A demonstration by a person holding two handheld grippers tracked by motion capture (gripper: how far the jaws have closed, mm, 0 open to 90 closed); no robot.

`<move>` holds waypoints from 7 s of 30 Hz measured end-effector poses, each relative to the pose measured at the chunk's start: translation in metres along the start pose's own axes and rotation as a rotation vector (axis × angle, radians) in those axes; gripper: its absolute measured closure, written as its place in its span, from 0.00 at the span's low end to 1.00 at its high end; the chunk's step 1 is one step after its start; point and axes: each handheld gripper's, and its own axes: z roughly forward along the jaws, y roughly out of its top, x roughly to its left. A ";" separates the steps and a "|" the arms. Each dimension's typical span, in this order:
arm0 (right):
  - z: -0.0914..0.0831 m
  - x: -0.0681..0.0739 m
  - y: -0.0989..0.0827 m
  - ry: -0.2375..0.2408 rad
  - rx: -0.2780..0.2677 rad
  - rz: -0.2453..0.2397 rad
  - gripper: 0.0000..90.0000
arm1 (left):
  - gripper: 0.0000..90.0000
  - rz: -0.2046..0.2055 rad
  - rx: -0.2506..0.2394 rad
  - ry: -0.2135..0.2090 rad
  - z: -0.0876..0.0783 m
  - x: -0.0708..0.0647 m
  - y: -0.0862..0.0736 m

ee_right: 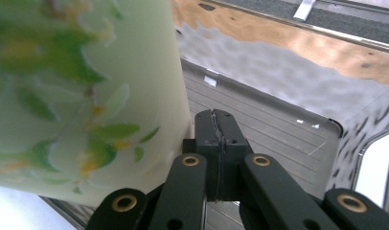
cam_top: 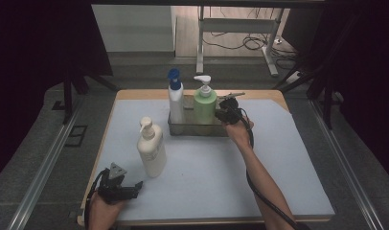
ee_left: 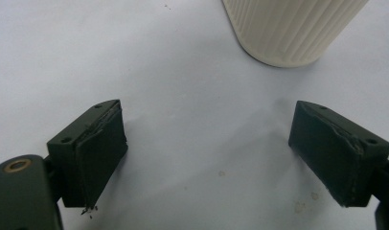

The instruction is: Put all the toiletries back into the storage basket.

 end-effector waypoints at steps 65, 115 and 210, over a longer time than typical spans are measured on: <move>-0.034 0.024 0.000 0.063 -0.059 -0.137 0.43 | 0.14 0.000 0.000 0.000 0.000 0.000 0.000; -0.141 0.030 -0.084 0.164 -0.059 -0.229 0.00 | 0.14 -0.001 0.000 0.000 0.000 0.000 0.000; -0.121 0.008 -0.196 0.060 0.074 -0.143 0.00 | 0.99 0.154 -0.006 -0.213 0.038 -0.041 0.051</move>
